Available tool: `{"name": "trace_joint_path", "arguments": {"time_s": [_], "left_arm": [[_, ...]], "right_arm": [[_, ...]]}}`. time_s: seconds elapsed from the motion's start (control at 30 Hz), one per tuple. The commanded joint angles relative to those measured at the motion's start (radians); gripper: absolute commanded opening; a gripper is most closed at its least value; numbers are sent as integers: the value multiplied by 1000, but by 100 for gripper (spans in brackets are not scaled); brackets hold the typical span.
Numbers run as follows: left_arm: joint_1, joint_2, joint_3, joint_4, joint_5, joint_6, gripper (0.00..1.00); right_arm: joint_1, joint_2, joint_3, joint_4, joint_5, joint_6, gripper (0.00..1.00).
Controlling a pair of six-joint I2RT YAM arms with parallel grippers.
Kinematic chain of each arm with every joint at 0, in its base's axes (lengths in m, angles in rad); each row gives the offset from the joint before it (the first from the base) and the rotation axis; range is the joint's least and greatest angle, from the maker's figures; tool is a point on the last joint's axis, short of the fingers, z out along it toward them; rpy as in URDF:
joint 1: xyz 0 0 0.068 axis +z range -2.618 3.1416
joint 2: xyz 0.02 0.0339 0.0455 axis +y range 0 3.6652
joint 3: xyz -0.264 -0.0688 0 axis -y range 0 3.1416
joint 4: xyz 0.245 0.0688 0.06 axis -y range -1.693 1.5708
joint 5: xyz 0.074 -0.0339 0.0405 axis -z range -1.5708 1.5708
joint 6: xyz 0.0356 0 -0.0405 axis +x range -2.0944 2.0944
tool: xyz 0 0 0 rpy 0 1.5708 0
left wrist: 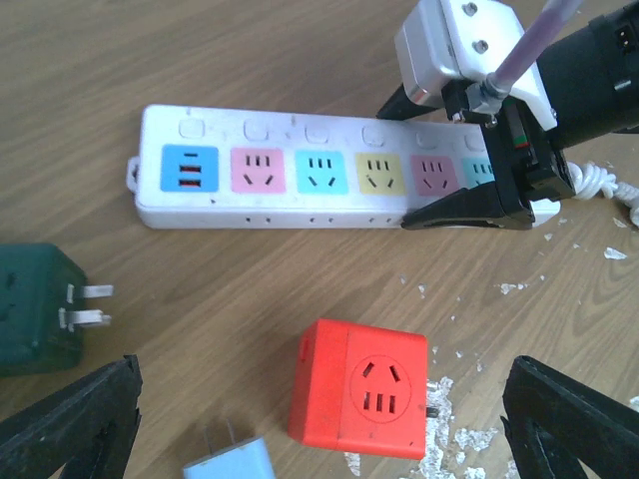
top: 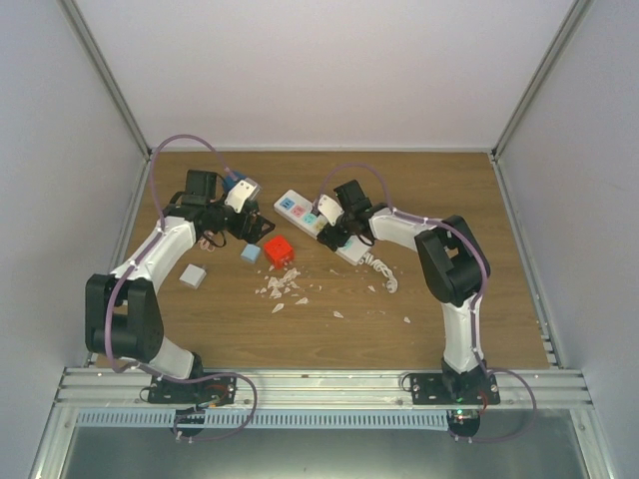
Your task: Pull the plug off the socket
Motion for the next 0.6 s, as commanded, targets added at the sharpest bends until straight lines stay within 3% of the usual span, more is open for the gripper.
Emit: {"name": "trace_joint_path", "arguments": {"time_s": [0.0, 0.17, 0.37, 0.57], "left_arm": [[8, -57, 11, 41, -60, 35, 99], [8, -69, 7, 70, -72, 13, 99], [8, -49, 20, 99, -110, 0, 99], [10, -21, 48, 84, -146, -12, 99]], "right_arm": [[-32, -5, -21, -66, 30, 35, 77], [-133, -88, -131, -59, 30, 71, 60], [-276, -215, -307, -43, 45, 82, 60], [-413, -335, -461, -4, 36, 159, 67]]}}
